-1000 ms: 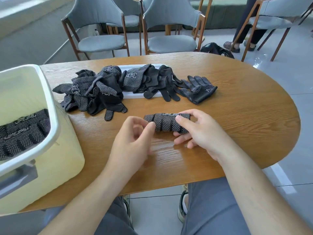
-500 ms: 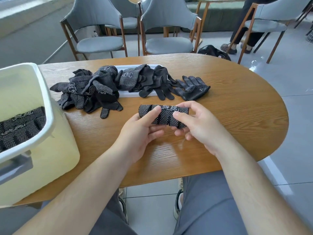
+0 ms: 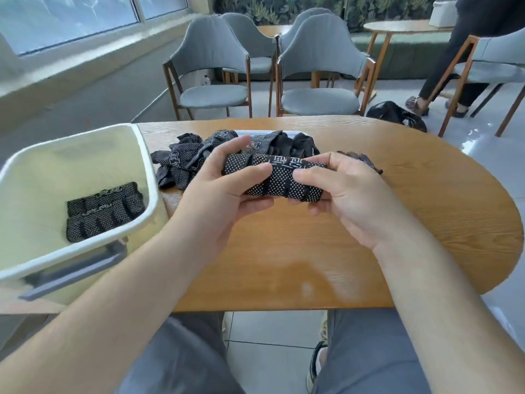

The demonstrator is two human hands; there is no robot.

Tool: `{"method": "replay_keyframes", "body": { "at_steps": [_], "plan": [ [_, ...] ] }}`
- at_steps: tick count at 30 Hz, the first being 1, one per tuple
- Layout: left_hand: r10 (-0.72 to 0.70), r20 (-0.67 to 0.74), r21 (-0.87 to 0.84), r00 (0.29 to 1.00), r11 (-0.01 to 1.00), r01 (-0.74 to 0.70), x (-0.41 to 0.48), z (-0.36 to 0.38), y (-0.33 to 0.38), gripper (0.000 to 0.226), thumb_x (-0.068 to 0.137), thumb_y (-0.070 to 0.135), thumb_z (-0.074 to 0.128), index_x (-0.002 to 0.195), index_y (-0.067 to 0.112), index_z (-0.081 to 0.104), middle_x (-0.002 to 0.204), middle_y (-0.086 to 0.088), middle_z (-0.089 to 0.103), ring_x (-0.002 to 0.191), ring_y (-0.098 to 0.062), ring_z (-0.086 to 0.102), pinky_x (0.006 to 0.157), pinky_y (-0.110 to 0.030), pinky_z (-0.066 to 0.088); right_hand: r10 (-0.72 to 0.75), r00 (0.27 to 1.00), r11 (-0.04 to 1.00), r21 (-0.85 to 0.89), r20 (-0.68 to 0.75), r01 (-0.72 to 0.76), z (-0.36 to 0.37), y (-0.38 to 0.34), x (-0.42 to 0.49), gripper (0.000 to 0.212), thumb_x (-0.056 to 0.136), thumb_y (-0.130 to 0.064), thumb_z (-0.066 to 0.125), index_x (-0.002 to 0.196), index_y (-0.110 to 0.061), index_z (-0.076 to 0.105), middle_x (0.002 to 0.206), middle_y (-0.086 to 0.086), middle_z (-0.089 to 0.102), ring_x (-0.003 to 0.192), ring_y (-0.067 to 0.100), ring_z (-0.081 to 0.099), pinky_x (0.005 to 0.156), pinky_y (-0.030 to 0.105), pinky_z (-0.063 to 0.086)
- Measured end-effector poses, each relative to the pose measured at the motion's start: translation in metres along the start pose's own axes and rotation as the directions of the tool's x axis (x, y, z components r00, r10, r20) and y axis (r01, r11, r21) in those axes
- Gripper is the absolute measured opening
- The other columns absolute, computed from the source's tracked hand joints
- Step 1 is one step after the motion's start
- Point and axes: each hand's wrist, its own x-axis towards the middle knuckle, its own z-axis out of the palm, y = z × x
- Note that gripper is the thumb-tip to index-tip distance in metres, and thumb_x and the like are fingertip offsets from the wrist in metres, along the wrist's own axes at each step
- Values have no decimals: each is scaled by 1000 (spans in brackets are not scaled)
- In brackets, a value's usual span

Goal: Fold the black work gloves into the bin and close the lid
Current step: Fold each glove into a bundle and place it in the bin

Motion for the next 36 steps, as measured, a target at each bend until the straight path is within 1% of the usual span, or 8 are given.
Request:
{"method": "replay_keyframes", "body": {
  "at_steps": [9, 15, 19, 23, 26, 29, 33, 36],
  "plan": [
    [40, -98, 217, 994, 976, -17, -29, -80, 77, 17, 87, -1, 70, 101, 8, 66, 94, -11, 77, 79, -26, 76, 62, -31, 62, -19, 968, 999, -40, 249, 30, 90, -38, 21, 18, 88, -10, 75, 101, -7, 63, 81, 7, 75, 69, 19, 73, 53, 30, 51],
    [3, -184, 327, 983, 943, 58, -40, -151, 97, 29, 68, 4, 80, 91, 9, 63, 107, -22, 73, 89, -30, 70, 80, -36, 60, 49, 908, 974, -223, 415, 50, 156, -46, 38, 26, 87, -11, 78, 105, -8, 61, 96, 14, 77, 88, 33, 77, 77, 49, 58],
    [-57, -225, 371, 973, 918, 139, -41, -184, 106, 24, 71, 5, 78, 90, 8, 64, 95, -15, 72, 87, -25, 66, 79, -33, 51, 145, 853, 864, -484, 501, 138, 193, -58, 58, 51, 73, -32, 80, 121, -28, 63, 109, 3, 76, 89, 34, 77, 84, 47, 60],
    [-59, -267, 533, 962, 822, 199, -27, -211, 115, 28, 73, 5, 85, 92, 13, 66, 96, -7, 73, 92, -23, 64, 85, -34, 45, 224, 800, 682, -676, 557, 280, 230, -77, 78, 31, 91, -20, 66, 118, -34, 64, 108, -6, 74, 80, 16, 78, 80, 30, 63],
    [-79, -262, 685, 962, 687, 243, -11, -223, 122, 35, 79, 11, 83, 108, 22, 67, 105, 1, 74, 104, -19, 67, 95, -34, 50, 332, 755, 631, -728, 566, 268, 255, -78, 94, 28, 93, -13, 60, 116, -26, 71, 102, 1, 77, 88, 13, 77, 77, 32, 65],
    [-113, -256, 846, 960, 454, 279, 5, -229, 125, 19, 85, 18, 78, 98, 29, 69, 106, 3, 72, 105, -19, 66, 97, -37, 53, 431, 707, 607, -760, 561, 233, 270, -71, 109, 26, 93, -14, 65, 118, -21, 71, 109, 5, 74, 99, 20, 75, 76, 34, 65],
    [-176, -236, 967, 956, 57, 250, 24, -229, 113, 12, 94, 22, 65, 105, 24, 61, 90, 4, 62, 80, -15, 59, 61, -27, 46, 499, 670, 455, -824, 550, 337, 292, -55, 128, 33, 93, -16, 70, 125, -17, 68, 122, 5, 64, 104, 24, 68, 77, 31, 64],
    [-256, -219, 967, 942, -184, 175, 43, -233, 93, 29, 95, 23, 62, 121, 11, 63, 109, -6, 68, 99, -27, 64, 79, -33, 52, 573, 650, 355, -866, 500, 353, 311, -31, 142, 40, 90, -9, 73, 129, -5, 64, 129, 15, 62, 108, 32, 69, 80, 38, 64]
  ]
}}
